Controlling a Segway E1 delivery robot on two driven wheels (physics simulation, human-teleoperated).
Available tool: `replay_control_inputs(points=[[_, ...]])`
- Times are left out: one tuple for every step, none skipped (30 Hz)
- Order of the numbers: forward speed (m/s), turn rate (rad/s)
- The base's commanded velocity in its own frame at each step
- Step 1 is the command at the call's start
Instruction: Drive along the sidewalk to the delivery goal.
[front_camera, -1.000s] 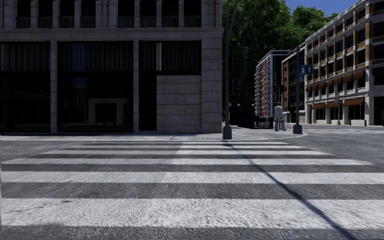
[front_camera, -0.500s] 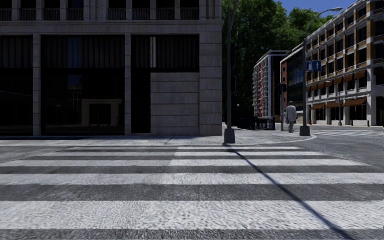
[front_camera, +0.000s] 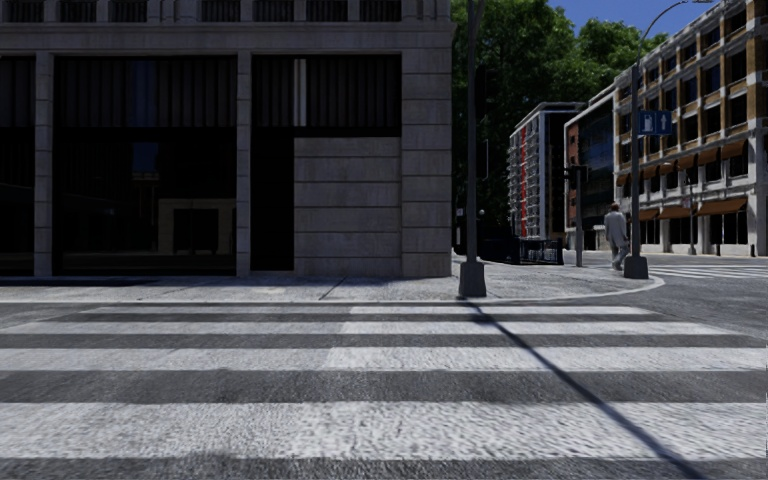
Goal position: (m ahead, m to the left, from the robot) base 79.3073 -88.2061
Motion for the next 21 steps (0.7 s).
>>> replay_control_inputs(points=[[2.0, -0.02], [2.0, -0.02], [2.0, -0.02], [2.0, -0.02], [2.0, -0.02], [2.0, -0.02], [2.0, -0.02], [2.0, -0.03], [2.0, -0.05], [2.0, -0.09], [2.0, -0.09], [2.0, -0.11], [2.0, -0.11], [2.0, -0.12], [2.0, -0.12], [2.0, -0.12], [2.0, -0.12], [2.0, -0.12], [2.0, -0.12], [2.0, -0.12], [2.0, -0.12]])
